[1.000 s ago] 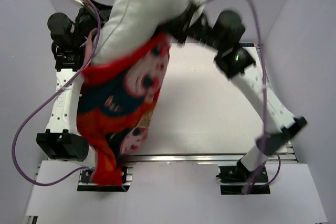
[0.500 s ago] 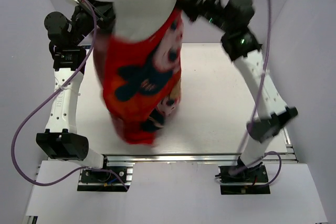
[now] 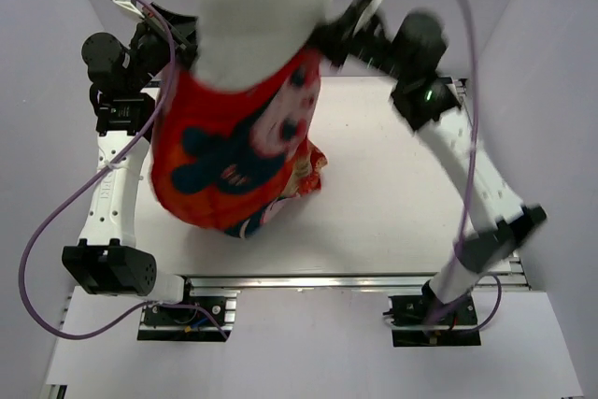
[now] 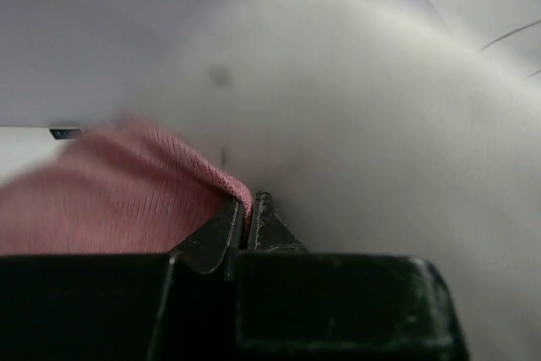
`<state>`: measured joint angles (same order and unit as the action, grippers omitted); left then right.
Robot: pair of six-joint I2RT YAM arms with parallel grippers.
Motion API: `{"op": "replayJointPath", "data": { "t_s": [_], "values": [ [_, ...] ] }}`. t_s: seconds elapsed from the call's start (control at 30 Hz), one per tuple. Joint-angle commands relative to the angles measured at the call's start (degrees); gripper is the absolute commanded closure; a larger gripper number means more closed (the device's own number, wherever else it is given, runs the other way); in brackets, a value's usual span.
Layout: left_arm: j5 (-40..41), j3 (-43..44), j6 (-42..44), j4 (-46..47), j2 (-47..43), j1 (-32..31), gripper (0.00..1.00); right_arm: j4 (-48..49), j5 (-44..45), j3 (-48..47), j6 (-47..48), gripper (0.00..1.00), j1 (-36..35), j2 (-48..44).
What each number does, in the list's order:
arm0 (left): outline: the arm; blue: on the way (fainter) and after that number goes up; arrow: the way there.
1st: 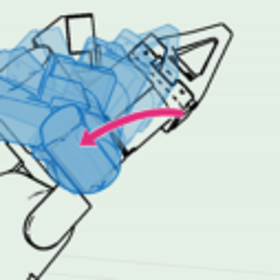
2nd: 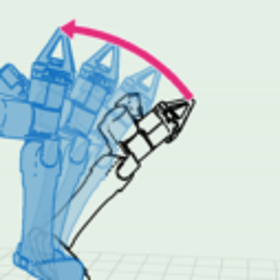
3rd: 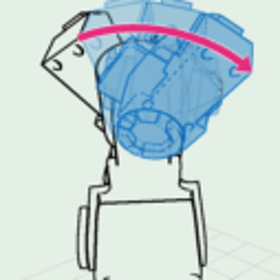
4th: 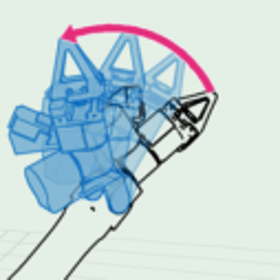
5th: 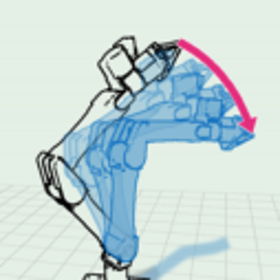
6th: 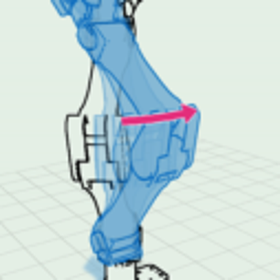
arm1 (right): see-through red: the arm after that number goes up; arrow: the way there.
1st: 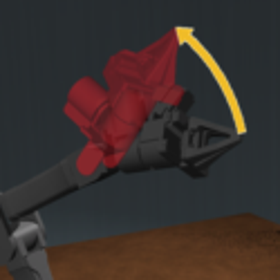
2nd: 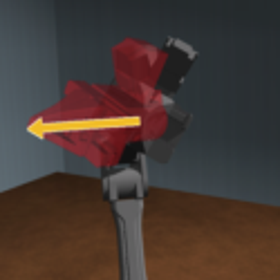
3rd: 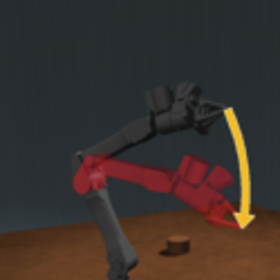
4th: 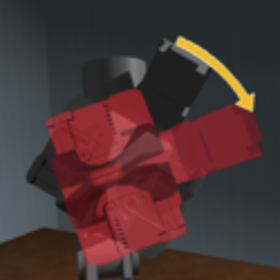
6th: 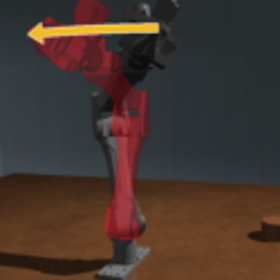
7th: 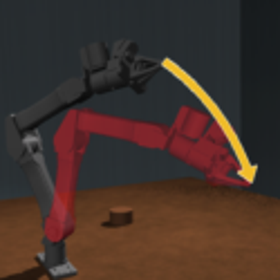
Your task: Put the pillow into the pillowcase
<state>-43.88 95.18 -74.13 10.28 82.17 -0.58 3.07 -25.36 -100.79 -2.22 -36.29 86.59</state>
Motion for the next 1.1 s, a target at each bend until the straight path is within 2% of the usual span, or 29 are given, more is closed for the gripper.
{"op": "replayJointPath", "data": {
  "t_s": [0.0,0.03,0.07,0.13,0.17,0.2,0.27,0.3,0.37,0.4,0.47,0.57,0.8,0.9,0.93,0.97,1.03,1.07],
  "values": [
    [0.37,-1.65,1.27,1.41,-6.41,-0.65,1.0,0.91,7.55,-22.65,-12.0,1.0,19.22,12.86],
    [0.81,-2.97,2.22,0.71,-7.02,-0.65,1.0,-0.42,3.69,-25.04,-13.15,1.0,19.42,13.17],
    [1.33,-3.33,2.76,-0.17,-7.11,-0.65,1.0,1.83,-5.57,-22.28,-15.51,1.0,18.9,12.13],
    [2.3,-3.68,3.98,-0.97,-6.5,-0.65,1.0,9.55,-13.36,-10.45,-15.46,1.0,11.54,2.23],
    [2.31,-3.68,4.25,-1.05,-6.15,-0.65,1.0,11.76,-14.7,1.88,-7.44,1.0,6.72,-1.91],
    [2.65,-3.59,4.86,-1.93,-5.8,-0.65,1.0,13.7,-14.97,7.31,-2.32,1.0,-3.51,-10.3],
    [3.01,-4.47,5.05,-1.94,-5.79,-0.65,1.0,17.56,-15.07,19.77,4.29,1.0,-11.83,-18.86],
    [3.53,-4.82,5.22,-2.11,-6.06,-0.65,1.0,18.71,-14.11,21.32,5.98,1.0,-16.57,-19.78],
    [3.89,-5.35,5.66,-3.07,-7.02,-0.65,1.0,17.33,-8.32,19.51,7.84,1.0,-17.32,-17.52],
    [3.97,-5.53,5.75,-3.25,-7.29,-0.65,1.0,13.23,-5.16,17.41,9.76,1.0,-16.36,-15.94],
    [3.89,-5.7,5.84,-4.13,-7.81,-0.65,1.0,11.0,-1.71,12.58,9.08,1.0,-11.38,-11.99],
    [3.62,-5.0,5.84,-4.74,-7.82,-0.65,1.0,14.06,-2.5,12.9,5.65,1.0,-6.87,-11.35],
    [2.57,-4.56,5.49,-3.34,-7.82,-0.65,1.0,12.75,-1.54,11.5,5.56,1.0,-6.51,-10.91],
    [1.43,-3.51,5.83,-3.69,-7.47,-0.65,1.0,8.81,2.42,6.68,-0.12,1.0,-4.94,-8.02],
    [1.17,-2.98,5.75,-3.78,-7.2,-0.65,1.0,6.79,-0.53,1.35,-3.2,1.0,-4.23,-6.79],
    [0.64,-2.8,5.84,-3.78,-7.11,-0.65,1.0,3.47,-4.3,-0.7,-6.01,1.0,-4.49,-5.39],
    [0.11,-2.72,5.66,-3.69,-6.68,-0.65,1.0,1.6,-11.87,-0.56,-5.0,1.0,-8.86,-7.9],
    [-0.07,-2.72,5.66,-3.69,-6.59,-0.65,1.0,-0.41,-11.03,1.2,1.89,1.0,-16.54,-9.75]
  ]
}}
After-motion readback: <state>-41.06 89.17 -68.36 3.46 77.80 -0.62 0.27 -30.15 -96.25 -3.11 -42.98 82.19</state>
